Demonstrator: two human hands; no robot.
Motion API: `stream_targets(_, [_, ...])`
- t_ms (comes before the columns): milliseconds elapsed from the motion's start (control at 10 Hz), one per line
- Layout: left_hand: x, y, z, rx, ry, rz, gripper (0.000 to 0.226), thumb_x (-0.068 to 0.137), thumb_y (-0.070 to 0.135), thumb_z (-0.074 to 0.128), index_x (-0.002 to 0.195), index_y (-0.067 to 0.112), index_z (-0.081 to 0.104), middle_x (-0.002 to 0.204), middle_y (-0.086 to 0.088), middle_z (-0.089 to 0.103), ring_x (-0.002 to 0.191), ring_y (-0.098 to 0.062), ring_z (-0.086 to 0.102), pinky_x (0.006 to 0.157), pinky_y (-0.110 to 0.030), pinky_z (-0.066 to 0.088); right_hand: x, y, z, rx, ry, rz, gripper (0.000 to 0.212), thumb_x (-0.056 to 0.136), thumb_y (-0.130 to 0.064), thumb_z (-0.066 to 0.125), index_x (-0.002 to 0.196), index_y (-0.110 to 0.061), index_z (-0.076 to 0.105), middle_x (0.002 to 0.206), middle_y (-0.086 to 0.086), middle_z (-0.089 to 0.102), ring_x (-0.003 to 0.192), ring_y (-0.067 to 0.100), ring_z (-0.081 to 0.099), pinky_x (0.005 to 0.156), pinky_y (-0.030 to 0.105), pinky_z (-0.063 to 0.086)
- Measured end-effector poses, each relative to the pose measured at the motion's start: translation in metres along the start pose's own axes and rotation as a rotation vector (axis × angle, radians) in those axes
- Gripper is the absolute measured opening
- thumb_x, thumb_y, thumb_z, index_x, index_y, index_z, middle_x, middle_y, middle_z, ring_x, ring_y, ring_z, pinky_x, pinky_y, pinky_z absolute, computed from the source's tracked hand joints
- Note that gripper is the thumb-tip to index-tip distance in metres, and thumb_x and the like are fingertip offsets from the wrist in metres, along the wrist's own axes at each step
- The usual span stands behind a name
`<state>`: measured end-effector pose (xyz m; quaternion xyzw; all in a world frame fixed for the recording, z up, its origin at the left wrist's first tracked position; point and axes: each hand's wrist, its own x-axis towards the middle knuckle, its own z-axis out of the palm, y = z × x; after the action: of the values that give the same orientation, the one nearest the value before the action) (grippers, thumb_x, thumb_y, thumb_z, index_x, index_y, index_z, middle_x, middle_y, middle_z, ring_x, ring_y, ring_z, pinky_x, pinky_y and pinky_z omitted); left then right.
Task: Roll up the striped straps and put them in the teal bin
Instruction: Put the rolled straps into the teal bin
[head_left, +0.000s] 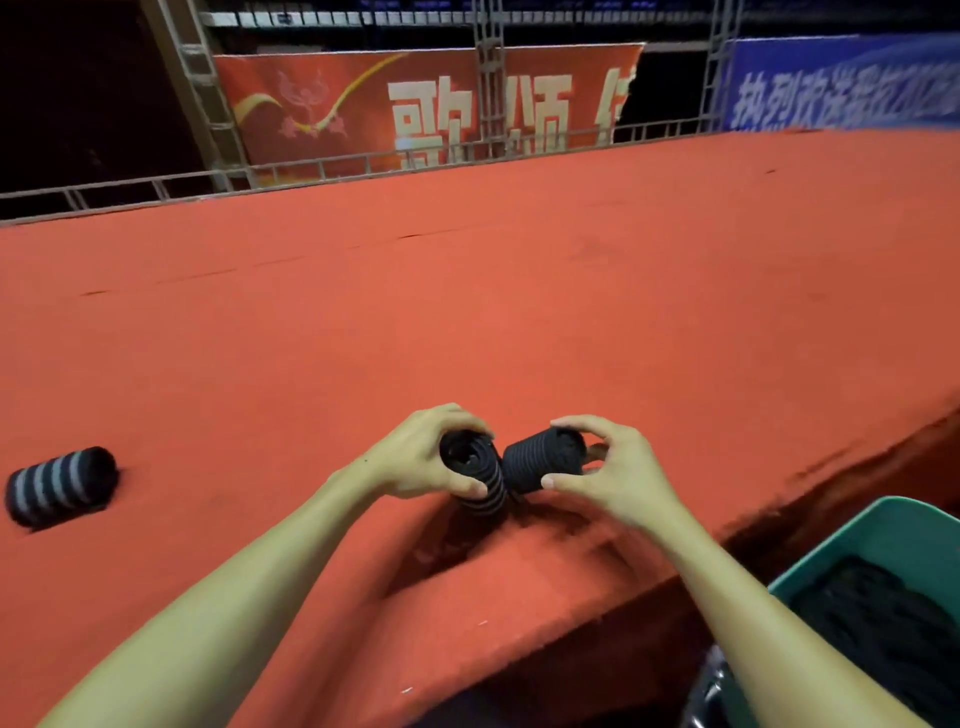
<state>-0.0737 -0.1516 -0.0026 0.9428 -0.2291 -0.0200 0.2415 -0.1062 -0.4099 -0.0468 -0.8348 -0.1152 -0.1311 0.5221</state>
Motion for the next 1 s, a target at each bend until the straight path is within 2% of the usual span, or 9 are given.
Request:
stream_targets(100, [0.029, 0.035, 0.026, -0.042, -0.029, 0.076, 0.065, 0.054, 0.048, 0.086, 0.113, 0.035, 0.064, 0.115, 0.020, 0.065, 0.109, 0.005, 0.059, 0.099, -0.036, 0.050, -0.015, 0.011, -0.040, -0.049, 0.057, 0.040, 0.059, 0.059, -0.013, 0.094, 0.101, -0.041, 0.065, 0.097, -0.022, 0.066, 0.077, 0.011, 0.064, 0.079, 0.033, 0.057])
stream_targets(200, [0.055, 0.093, 0.061, -0.104, -0.071, 0.252, 0.075, 0.052, 0.061, 0.073, 0.117, 0.023, 0.067, 0.117, 0.005, 0.066, 0.108, -0.011, 0.062, 0.098, -0.032, 0.049, -0.041, 0.029, -0.097, -0.106, 0.169, 0.087, 0.062, 0.057, -0.014, 0.095, 0.099, -0.047, 0.064, 0.098, -0.018, 0.068, 0.077, 0.012, 0.066, 0.079, 0.034, 0.057])
stream_targets(300, [0.076, 0.148, 0.094, -0.134, -0.088, 0.382, 0.066, 0.059, 0.044, 0.084, 0.118, 0.021, 0.068, 0.113, 0.005, 0.063, 0.104, -0.009, 0.060, 0.095, -0.026, 0.047, -0.075, 0.043, -0.152, -0.180, 0.287, 0.160, 0.058, 0.056, -0.020, 0.095, 0.102, -0.043, 0.066, 0.096, -0.022, 0.068, 0.088, 0.012, 0.066, 0.084, 0.032, 0.052])
stream_targets(400, [0.085, 0.186, 0.117, -0.142, -0.110, 0.460, 0.062, 0.065, 0.031, 0.091, 0.120, 0.017, 0.068, 0.115, 0.002, 0.062, 0.107, -0.012, 0.059, 0.095, -0.021, 0.043, -0.102, 0.051, -0.186, -0.216, 0.374, 0.213, 0.057, 0.057, -0.023, 0.096, 0.104, -0.039, 0.069, 0.101, -0.013, 0.070, 0.093, 0.010, 0.065, 0.088, 0.029, 0.050])
stream_targets(600, [0.092, 0.242, 0.167, -0.137, -0.172, 0.540, 0.061, 0.066, 0.028, 0.090, 0.123, 0.019, 0.067, 0.121, -0.001, 0.061, 0.111, -0.015, 0.058, 0.094, -0.017, 0.038, -0.158, 0.079, -0.227, -0.300, 0.531, 0.387, 0.058, 0.055, -0.021, 0.097, 0.106, -0.028, 0.071, 0.104, -0.008, 0.070, 0.092, 0.017, 0.066, 0.090, 0.031, 0.050])
stream_targets(700, [0.092, 0.247, 0.186, -0.107, -0.222, 0.548, 0.063, 0.064, 0.029, 0.091, 0.122, 0.021, 0.067, 0.120, 0.000, 0.059, 0.110, -0.015, 0.057, 0.093, -0.018, 0.037, -0.182, 0.095, -0.224, -0.365, 0.499, 0.512, 0.059, 0.057, -0.020, 0.096, 0.110, -0.021, 0.072, 0.101, -0.008, 0.068, 0.084, 0.012, 0.061, 0.076, 0.011, 0.038])
stream_targets(800, [0.093, 0.241, 0.196, -0.082, -0.245, 0.538, 0.066, 0.063, 0.030, 0.091, 0.124, 0.021, 0.067, 0.120, -0.001, 0.059, 0.111, -0.018, 0.057, 0.094, -0.021, 0.038, -0.194, 0.112, -0.205, -0.352, 0.409, 0.608, 0.059, 0.058, -0.021, 0.095, 0.112, -0.019, 0.071, 0.088, -0.008, 0.060, 0.067, 0.003, 0.047, 0.074, 0.023, 0.039])
stream_targets(900, [0.093, 0.232, 0.197, -0.056, -0.255, 0.517, 0.067, 0.064, 0.030, 0.091, 0.125, 0.021, 0.066, 0.122, -0.002, 0.058, 0.113, -0.018, 0.056, 0.095, -0.022, 0.038, -0.201, 0.127, -0.190, -0.343, 0.389, 0.646, 0.062, 0.056, -0.023, 0.096, 0.113, -0.020, 0.070, 0.095, -0.007, 0.061, 0.080, 0.012, 0.047, 0.081, 0.027, 0.043])
stream_targets(1000, [0.096, 0.222, 0.195, -0.072, -0.248, 0.504, 0.067, 0.063, 0.032, 0.092, 0.125, 0.023, 0.067, 0.122, -0.002, 0.059, 0.114, -0.019, 0.057, 0.098, -0.024, 0.040, -0.209, 0.140, -0.178, -0.345, 0.341, 0.712, 0.063, 0.056, -0.025, 0.096, 0.114, -0.021, 0.070, 0.082, -0.005, 0.054, 0.079, 0.017, 0.042, 0.076, 0.024, 0.037])
